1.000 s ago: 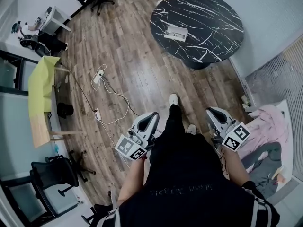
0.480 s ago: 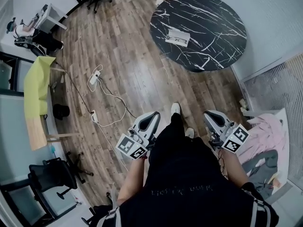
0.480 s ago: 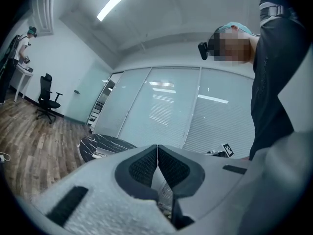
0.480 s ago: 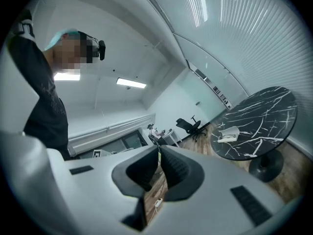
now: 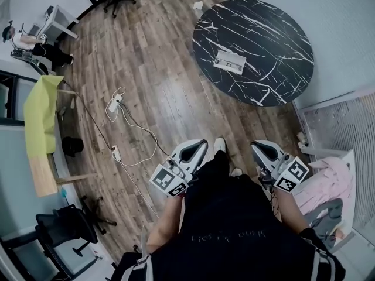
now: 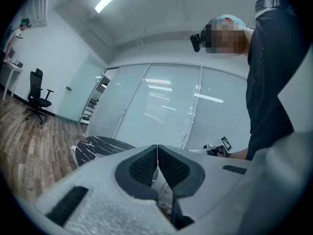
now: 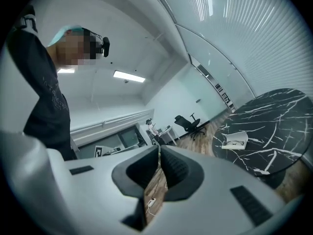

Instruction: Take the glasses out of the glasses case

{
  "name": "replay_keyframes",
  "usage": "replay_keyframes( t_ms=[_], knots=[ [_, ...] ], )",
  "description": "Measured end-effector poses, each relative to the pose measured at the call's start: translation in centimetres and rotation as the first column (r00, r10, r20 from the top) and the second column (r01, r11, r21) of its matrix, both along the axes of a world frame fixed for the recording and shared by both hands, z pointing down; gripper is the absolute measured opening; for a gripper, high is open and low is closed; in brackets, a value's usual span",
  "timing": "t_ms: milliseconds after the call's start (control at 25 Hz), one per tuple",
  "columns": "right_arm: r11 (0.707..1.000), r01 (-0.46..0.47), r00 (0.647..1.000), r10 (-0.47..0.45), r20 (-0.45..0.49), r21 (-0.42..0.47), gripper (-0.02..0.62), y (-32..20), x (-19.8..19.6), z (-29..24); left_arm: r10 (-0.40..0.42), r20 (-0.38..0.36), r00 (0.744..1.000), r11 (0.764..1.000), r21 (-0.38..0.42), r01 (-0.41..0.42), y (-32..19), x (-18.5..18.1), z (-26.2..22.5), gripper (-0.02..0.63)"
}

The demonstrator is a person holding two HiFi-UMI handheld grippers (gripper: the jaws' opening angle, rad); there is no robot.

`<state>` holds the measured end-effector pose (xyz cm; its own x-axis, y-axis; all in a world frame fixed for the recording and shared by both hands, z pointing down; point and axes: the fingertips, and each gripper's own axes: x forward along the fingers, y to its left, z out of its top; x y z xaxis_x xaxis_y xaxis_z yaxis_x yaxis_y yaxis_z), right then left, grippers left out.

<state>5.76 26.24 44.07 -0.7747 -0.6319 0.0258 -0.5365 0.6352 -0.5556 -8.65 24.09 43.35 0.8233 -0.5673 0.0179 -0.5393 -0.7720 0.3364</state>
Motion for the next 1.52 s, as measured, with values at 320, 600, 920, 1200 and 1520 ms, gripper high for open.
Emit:
replay_keyframes(
  t_ms=[320, 600, 920, 1200, 1520],
  knots=[
    [0.999, -0.05, 0.999, 0.05, -0.016, -0.006, 0.038, -4.7, -2.0, -0.2, 0.026, -0.015, 1.0, 1.0, 0.006, -0.026, -5.6, -2.9, -0.1, 0.02],
    [0.997, -0.081, 0.996, 0.08, -0.025, -0.02, 0.038, -6.8, -1.8, 0.0, 0.041, -0.03, 0.999, 0.999, 0.009, -0.041, -7.9, -3.1, -0.3, 0.02],
    [0.997, -0.072, 0.997, 0.072, -0.013, -0.022, 0.038, -10.5, -1.0, 1.2, 0.042, -0.01, 0.999, 0.999, 0.022, -0.041, -10.8, -2.5, -0.2, 0.02],
    [0.998, -0.047, 0.999, 0.047, -0.021, -0.027, 0.038, -14.8, -0.2, 1.8, 0.04, 0.016, 0.999, 0.999, 0.015, -0.041, -14.5, -1.6, -0.4, 0.02],
    [0.997, -0.047, 0.998, 0.044, -0.047, -0.057, 0.038, -21.2, 1.4, 3.0, 0.041, 0.023, 0.999, 0.999, -0.02, -0.041, -20.4, 0.4, 0.0, 0.02]
  ],
)
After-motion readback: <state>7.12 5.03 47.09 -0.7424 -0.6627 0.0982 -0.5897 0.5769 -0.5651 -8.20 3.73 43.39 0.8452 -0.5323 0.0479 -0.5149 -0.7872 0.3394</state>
